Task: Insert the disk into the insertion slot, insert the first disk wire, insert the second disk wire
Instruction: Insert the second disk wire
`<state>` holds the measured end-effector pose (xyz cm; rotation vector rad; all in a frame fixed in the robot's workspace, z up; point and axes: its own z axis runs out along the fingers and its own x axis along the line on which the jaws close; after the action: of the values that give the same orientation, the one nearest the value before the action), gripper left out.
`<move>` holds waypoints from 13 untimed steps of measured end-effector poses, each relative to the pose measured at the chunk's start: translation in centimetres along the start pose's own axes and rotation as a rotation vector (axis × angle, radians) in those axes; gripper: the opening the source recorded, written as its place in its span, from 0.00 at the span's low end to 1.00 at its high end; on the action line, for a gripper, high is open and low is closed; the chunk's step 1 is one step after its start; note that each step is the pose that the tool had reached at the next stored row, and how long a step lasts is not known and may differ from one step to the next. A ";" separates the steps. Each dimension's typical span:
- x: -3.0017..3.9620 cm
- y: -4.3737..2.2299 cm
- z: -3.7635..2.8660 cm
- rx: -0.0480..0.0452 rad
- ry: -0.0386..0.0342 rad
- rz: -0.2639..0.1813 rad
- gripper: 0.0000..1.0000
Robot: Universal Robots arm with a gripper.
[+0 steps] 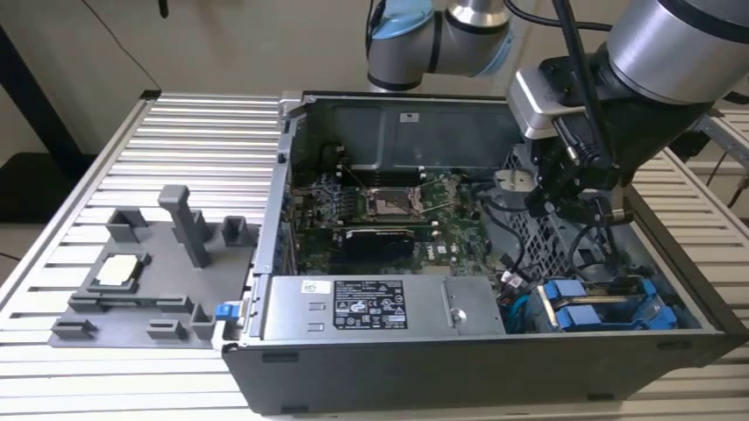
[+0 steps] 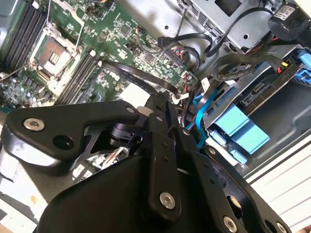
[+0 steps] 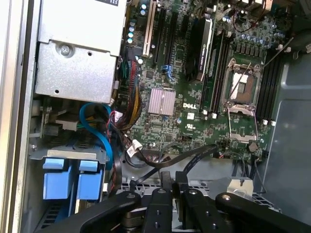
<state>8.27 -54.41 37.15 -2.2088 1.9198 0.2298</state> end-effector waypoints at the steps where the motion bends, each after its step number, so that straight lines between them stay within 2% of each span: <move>1: 0.00 0.00 0.00 -0.0001 0.0000 0.000 0.16; 5: 0.01 0.00 0.00 -0.0002 0.0006 0.000 0.16; 6: 0.01 0.00 0.01 -0.0006 0.0032 0.000 0.16; 7: 0.01 -0.01 0.01 -0.0014 0.0094 0.000 0.16; 8: 0.00 -0.01 0.01 -0.0033 0.0223 0.000 0.16; 10: 0.01 0.00 0.02 -0.0079 0.0546 -0.001 0.16; 11: 0.01 -0.01 0.02 -0.0113 0.0786 -0.001 0.16; 12: 0.01 -0.02 0.02 -0.0139 0.0962 -0.002 0.16; 13: 0.01 -0.03 0.03 -0.0178 0.1236 -0.002 0.16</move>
<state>8.31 -54.41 37.12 -2.2863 1.9848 0.1127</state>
